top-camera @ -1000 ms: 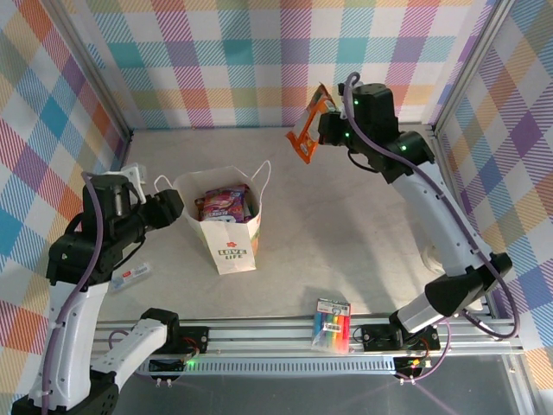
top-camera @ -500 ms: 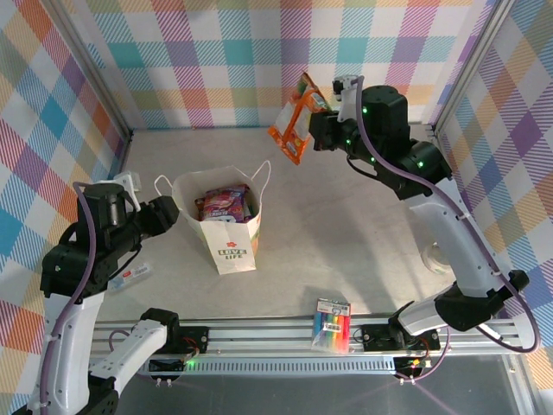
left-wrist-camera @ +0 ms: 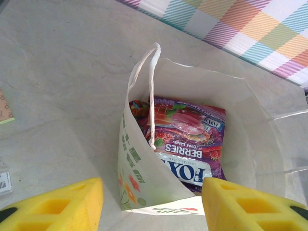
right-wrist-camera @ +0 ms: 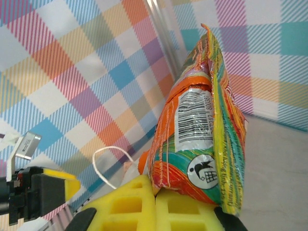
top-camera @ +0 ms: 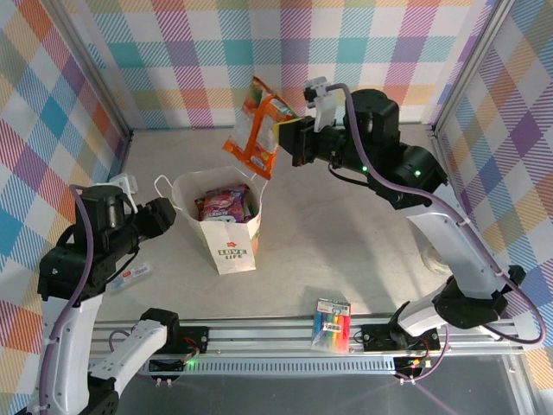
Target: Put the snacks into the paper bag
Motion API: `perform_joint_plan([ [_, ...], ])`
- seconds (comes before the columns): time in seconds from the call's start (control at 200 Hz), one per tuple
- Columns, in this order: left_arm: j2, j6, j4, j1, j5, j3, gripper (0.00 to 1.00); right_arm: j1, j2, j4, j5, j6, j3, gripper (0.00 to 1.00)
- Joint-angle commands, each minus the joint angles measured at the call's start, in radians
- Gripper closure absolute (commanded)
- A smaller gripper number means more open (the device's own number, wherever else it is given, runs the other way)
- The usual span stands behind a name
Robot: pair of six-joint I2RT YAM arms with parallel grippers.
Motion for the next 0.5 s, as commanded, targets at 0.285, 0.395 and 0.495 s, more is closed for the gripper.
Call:
perform_joint_plan([
  [0.285,-0.017,-0.001,-0.036,0.014,-0.034,0.038,0.43,0.031,0.125,0.063,-0.229,-0.043,0.09,1.0],
  [0.395,-0.017,-0.003,-0.032,0.014,-0.038,0.034,0.43,0.031,0.169,0.032,-0.281,-0.045,0.132,1.0],
  [0.495,-0.017,-0.002,-0.036,0.014,-0.039,0.03,0.43,0.031,0.191,0.016,-0.307,-0.059,0.147,1.0],
])
